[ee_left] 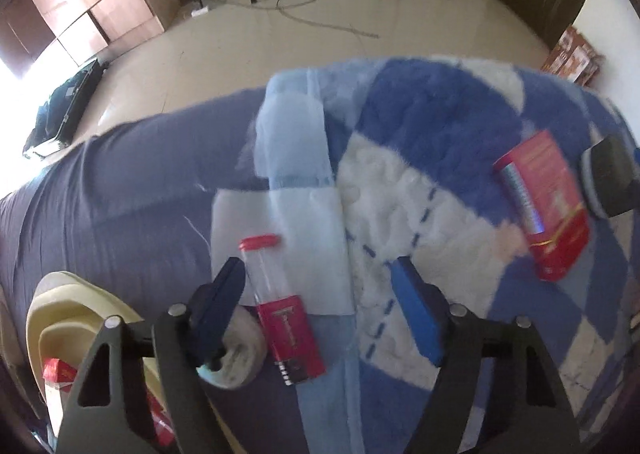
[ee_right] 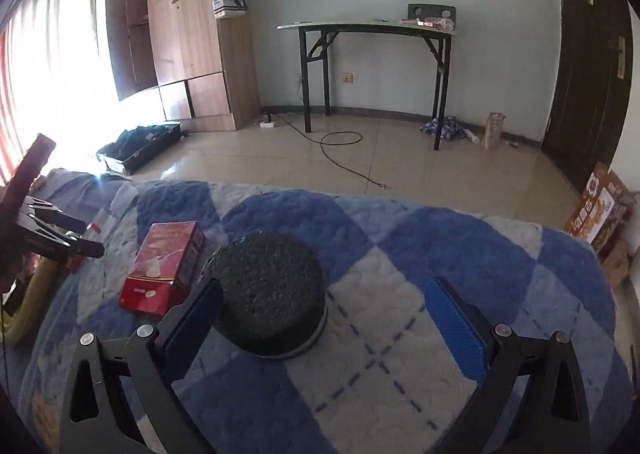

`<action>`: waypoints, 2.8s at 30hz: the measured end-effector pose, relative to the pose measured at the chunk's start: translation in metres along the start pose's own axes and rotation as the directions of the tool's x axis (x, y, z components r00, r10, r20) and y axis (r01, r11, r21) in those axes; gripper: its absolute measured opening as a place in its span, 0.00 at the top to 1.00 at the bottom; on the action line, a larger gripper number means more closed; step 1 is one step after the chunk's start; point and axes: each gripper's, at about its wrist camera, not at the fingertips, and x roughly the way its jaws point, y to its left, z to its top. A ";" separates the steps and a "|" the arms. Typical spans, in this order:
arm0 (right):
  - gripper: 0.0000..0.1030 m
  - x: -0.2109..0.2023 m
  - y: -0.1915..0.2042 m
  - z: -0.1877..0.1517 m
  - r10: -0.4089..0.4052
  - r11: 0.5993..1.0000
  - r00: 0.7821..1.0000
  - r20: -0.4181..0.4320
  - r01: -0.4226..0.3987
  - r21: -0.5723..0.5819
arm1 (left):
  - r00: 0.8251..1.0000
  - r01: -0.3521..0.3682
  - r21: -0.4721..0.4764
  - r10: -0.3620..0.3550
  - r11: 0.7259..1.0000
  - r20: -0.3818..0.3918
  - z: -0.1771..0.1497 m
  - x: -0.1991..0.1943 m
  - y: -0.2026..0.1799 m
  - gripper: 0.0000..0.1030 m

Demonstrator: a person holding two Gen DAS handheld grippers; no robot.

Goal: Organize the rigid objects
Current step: 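Grasp the red tube with left tool while right tool grasps a black foam pad, then lower the red tube into the yellow tub with left tool while right tool drops the foam pad in, then grasp the white tape roll with left tool while right tool grasps the red box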

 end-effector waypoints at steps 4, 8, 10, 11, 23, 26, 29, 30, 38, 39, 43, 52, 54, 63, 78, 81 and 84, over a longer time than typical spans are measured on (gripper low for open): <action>0.00 -0.008 0.008 0.004 0.027 0.999 1.000 -0.007 -0.027 -0.022 | 0.998 0.054 0.010 -0.054 0.998 0.015 -0.004 0.005 0.000 0.49; 0.00 -0.015 0.001 -0.004 0.042 0.999 0.999 0.011 -0.042 -0.029 | 0.997 0.054 0.031 -0.055 0.998 0.048 -0.010 -0.007 0.003 0.79; 0.00 -0.015 0.003 -0.008 0.062 0.998 0.998 0.016 -0.061 -0.033 | 0.996 0.067 0.041 -0.069 0.997 0.053 -0.012 -0.010 0.002 0.82; 0.00 -0.016 0.003 -0.011 0.066 0.997 0.998 0.013 -0.066 -0.037 | 0.996 0.071 0.044 -0.074 0.996 0.055 -0.013 -0.010 0.002 0.83; 0.34 0.015 -0.003 -0.019 0.003 0.996 0.998 -0.055 -0.008 -0.093 | 0.991 0.020 0.082 -0.031 0.996 0.130 -0.023 -0.002 -0.005 0.83; 0.34 0.012 -0.006 -0.019 0.021 0.996 0.999 -0.040 -0.024 -0.087 | 0.987 0.058 0.046 -0.064 0.997 0.149 -0.025 -0.010 0.001 0.89; 0.35 -0.009 -0.005 -0.013 0.038 0.995 0.999 0.029 -0.035 -0.094 | 0.983 0.112 0.043 -0.117 0.993 0.143 -0.039 -0.041 0.009 0.90; 0.35 -0.021 -0.001 -0.008 0.059 0.993 0.997 0.056 -0.053 -0.109 | 0.977 0.125 0.047 -0.131 0.991 0.166 -0.046 -0.057 0.014 0.90; 0.35 -0.070 0.125 0.016 0.380 0.878 0.925 0.011 -0.357 -0.318 | 0.931 0.157 -0.023 -0.140 0.987 0.336 -0.132 -0.162 0.066 0.90; 0.35 -0.067 0.147 0.015 0.411 0.852 0.911 -0.021 -0.393 -0.346 | 0.937 0.118 -0.050 -0.095 0.992 0.335 -0.145 -0.168 0.083 0.90; 0.35 -0.045 0.242 0.011 0.506 0.737 0.849 -0.153 -0.517 -0.436 | 0.948 0.060 -0.173 -0.001 0.983 0.319 -0.176 -0.167 0.138 0.90; 0.35 0.048 0.356 0.029 0.523 0.688 0.781 -0.341 -0.623 -0.372 | 0.964 0.084 -0.288 -0.005 0.954 0.267 -0.182 -0.107 0.197 0.90; 0.35 0.067 0.366 0.029 0.500 0.697 0.791 -0.353 -0.609 -0.379 | 0.964 0.107 -0.311 -0.022 0.944 0.267 -0.182 -0.098 0.202 0.90; 0.18 0.081 0.386 0.023 0.529 0.693 0.782 -0.328 -0.622 -0.364 | 0.951 0.200 -0.328 -0.102 0.923 0.292 -0.187 -0.096 0.210 0.75; 0.00 0.001 0.189 0.050 0.272 0.936 0.961 0.048 -0.253 -0.246 | 0.921 0.185 -0.121 -0.129 0.975 0.367 -0.093 -0.127 0.107 0.00; 0.00 0.017 0.150 0.034 0.175 0.963 0.985 0.015 -0.168 -0.212 | 0.959 0.137 -0.017 -0.128 0.990 0.251 -0.068 -0.092 0.075 0.00; 0.00 0.035 0.124 0.019 0.141 0.978 0.990 -0.031 -0.144 -0.151 | 0.985 0.065 0.093 -0.079 0.994 0.155 -0.049 -0.066 0.048 0.01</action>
